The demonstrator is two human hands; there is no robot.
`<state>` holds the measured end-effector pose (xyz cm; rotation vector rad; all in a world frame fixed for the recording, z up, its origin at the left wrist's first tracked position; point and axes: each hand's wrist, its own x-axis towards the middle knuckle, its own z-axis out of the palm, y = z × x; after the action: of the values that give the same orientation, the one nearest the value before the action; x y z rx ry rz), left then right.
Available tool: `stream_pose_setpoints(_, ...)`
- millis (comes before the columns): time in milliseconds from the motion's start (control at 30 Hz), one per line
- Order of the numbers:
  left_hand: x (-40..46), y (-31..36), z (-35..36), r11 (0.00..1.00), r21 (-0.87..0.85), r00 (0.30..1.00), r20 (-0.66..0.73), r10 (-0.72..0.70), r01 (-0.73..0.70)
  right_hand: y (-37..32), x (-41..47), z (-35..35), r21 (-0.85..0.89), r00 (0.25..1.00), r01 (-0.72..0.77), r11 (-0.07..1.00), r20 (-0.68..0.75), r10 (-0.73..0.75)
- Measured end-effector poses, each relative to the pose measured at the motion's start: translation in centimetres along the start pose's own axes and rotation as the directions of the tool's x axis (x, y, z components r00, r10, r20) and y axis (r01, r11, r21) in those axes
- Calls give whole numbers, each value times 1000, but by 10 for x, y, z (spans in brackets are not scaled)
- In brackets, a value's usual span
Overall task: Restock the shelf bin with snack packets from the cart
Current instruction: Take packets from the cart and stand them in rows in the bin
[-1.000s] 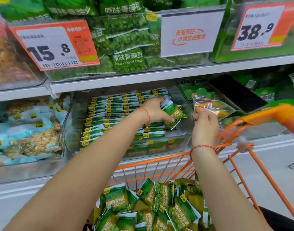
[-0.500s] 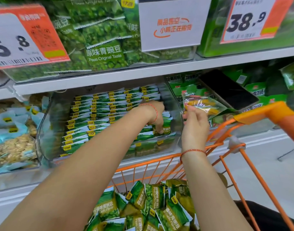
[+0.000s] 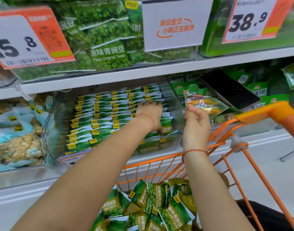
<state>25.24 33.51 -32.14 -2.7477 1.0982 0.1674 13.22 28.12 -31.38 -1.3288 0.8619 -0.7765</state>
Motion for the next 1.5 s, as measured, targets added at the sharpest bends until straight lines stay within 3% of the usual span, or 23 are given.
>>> stream_pose_setpoints(200,-16,-7,-3,994,-104,998,-44,-40,35,-3,-7,0,-99,997,71,993,11,-70)
stream_pose_setpoints(267,-36,-12,-9,987,-160,986,-162,-46,20,-4,-15,-1,-177,990,139,974,57,-131)
stream_pose_setpoints(367,-85,-20,-17,952,-294,904,-424,-52,-83,-7,-35,-3,-212,964,248,945,153,-219)
stream_pose_setpoints(467,-149,-16,-12,856,-496,846,-511,-154,-144,-11,-54,-5,-165,939,304,938,216,-266)
stream_pose_setpoints(533,-186,-9,-2,860,-485,825,-543,-155,-157,-15,-66,-7,-125,925,312,942,266,-271)
stream_pose_setpoints(600,-210,-7,14,900,-434,930,-348,-119,-47,-17,-77,-11,-94,916,292,952,313,-250)
stream_pose_setpoints(667,-218,-7,38,922,-359,990,30,-141,142,-16,-86,-18,-84,911,249,965,358,-204)
stream_pose_setpoints(733,-216,-2,61,899,-331,943,262,-204,287,-12,-91,-28,-155,882,196,968,460,-105)
stream_pose_setpoints(800,-210,1,80,860,-322,895,341,-286,397,-5,-94,-38,-312,812,181,933,583,38)
stream_pose_setpoints(900,-198,6,97,836,-314,875,338,-346,451,13,-99,-51,-513,744,201,835,634,210)
stream_pose_setpoints(1067,-197,7,112,746,-475,884,274,-379,467,29,-95,-70,-573,753,122,811,585,300)
stream_pose_setpoints(1267,-224,-9,67,839,-466,959,110,-261,282,37,-88,-75,-667,636,185,721,641,430)
stream_pose_setpoints(1367,-238,-19,48,719,-670,980,69,-187,185,33,-97,-71,-636,515,250,730,726,456)
stream_pose_setpoints(1433,-241,-22,43,587,-796,980,38,-196,148,31,-102,-68,-578,446,190,794,771,455)
stream_pose_setpoints(1500,-241,-22,40,551,-826,976,-4,-220,120,29,-104,-66,-512,426,121,850,801,422)
